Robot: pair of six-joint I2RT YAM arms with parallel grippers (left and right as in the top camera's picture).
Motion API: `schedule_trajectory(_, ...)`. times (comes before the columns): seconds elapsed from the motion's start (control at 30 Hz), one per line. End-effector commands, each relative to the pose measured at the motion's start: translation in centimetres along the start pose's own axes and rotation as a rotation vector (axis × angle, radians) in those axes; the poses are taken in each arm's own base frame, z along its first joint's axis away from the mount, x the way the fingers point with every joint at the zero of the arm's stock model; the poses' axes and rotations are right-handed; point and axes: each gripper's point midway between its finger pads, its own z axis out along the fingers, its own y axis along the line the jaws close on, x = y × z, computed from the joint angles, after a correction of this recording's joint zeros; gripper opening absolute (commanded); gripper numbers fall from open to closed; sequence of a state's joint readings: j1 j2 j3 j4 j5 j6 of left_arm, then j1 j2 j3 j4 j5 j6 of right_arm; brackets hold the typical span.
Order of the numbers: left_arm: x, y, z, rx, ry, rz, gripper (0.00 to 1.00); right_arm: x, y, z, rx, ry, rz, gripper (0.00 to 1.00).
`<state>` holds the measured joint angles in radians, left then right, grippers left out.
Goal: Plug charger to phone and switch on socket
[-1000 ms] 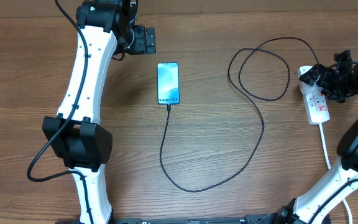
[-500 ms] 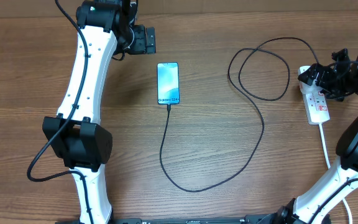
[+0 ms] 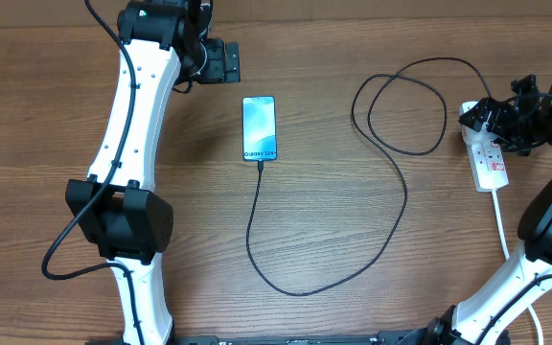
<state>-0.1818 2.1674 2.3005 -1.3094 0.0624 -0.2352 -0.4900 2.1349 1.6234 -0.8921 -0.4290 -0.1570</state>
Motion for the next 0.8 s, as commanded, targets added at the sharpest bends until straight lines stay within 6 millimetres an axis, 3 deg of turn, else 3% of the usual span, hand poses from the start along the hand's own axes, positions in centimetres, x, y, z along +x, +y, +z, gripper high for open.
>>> schedule_trajectory(0.0, -0.2, 0.3, 0.0, -0.014, -0.007, 0.010, 1.00, 1.1, 0.6, 1.0, -0.012, 0.049, 0.030, 1.00)
schedule_trajectory(0.77, -0.2, 0.3, 0.0, -0.014, -0.007, 0.010, 1.00, 2.9, 0.7, 2.0, -0.038, 0.093, 0.055, 1.00)
